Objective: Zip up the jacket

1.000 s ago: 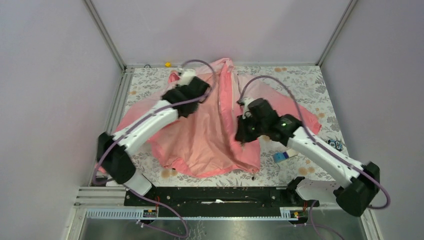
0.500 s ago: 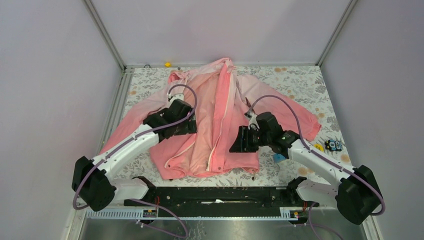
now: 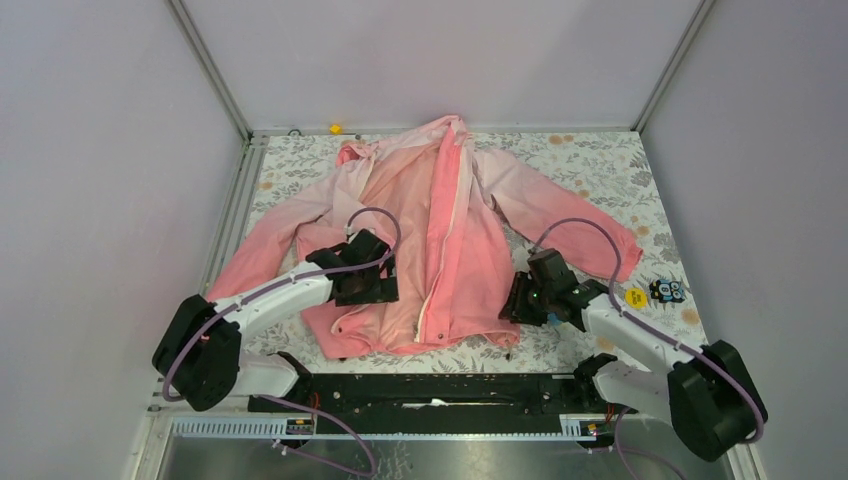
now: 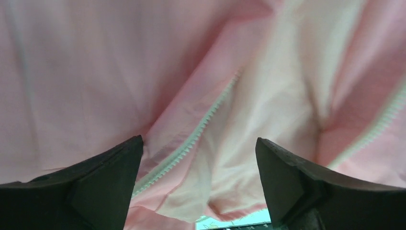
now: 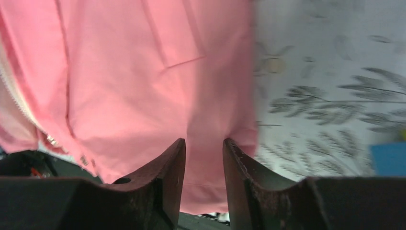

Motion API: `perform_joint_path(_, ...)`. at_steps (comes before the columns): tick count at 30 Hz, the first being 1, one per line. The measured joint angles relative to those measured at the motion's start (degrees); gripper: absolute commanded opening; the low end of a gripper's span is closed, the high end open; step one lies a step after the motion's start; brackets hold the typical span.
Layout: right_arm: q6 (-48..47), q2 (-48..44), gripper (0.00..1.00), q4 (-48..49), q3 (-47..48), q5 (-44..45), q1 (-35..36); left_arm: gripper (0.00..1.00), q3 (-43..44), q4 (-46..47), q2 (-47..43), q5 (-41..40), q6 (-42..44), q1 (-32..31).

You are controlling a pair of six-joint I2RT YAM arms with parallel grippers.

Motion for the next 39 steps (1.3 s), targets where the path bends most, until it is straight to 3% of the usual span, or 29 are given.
perform_joint_path(5, -1.77, -6.47, 0.46, -1.60, -2.21, 1.11, -2.93, 0.91, -0.33, 6.82, -3.08, 5.05, 0.81, -3.91)
perform_joint_path(11, -7.63, -8.46, 0.65, -0.13, 0.81, -5.44, -2.58, 0.94, -0.48, 17.38, -3.52, 13.07, 2.32, -5.16)
perform_joint_path(17, -6.69, -3.52, 0.62, 6.69, 3.10, -10.71, 3.26, 0.90, -1.38, 22.53, -2.32, 16.15, 1.84, -5.16)
perform_joint_path(19, -3.74, -0.39, 0.55, 11.10, 3.52, -11.26, 5.70, 0.88, -1.77, 23.63, -1.92, 16.87, 1.55, -5.22)
perform_joint_path(23, 2.43, 5.62, 0.46, 18.53, 3.76, -11.21, 7.85, 0.77, -3.41, 24.57, -2.40, 17.11, 0.96, -5.27)
perform_joint_path(27, 6.95, 10.88, 0.44, 23.23, 3.85, -10.95, 8.28, 0.76, -5.03, 25.07, -4.04, 17.77, 0.76, -5.27)
perform_joint_path(29, 8.57, 12.31, 0.39, 25.20, 3.72, -10.97, 8.52, 0.70, -5.14, 26.67, -3.56, 18.82, 0.76, -5.27)
perform_joint_path(35, 10.12, 12.57, 0.39, 30.18, 0.79, -11.58, 8.79, 0.55, -4.48, 32.39, 5.75, 22.01, 1.53, -5.29)
perform_joint_path(39, 8.00, 13.11, 0.41, 32.13, -1.29, -14.01, 8.90, 0.29, -4.17, 32.57, 9.84, 22.71, 2.19, -5.29)
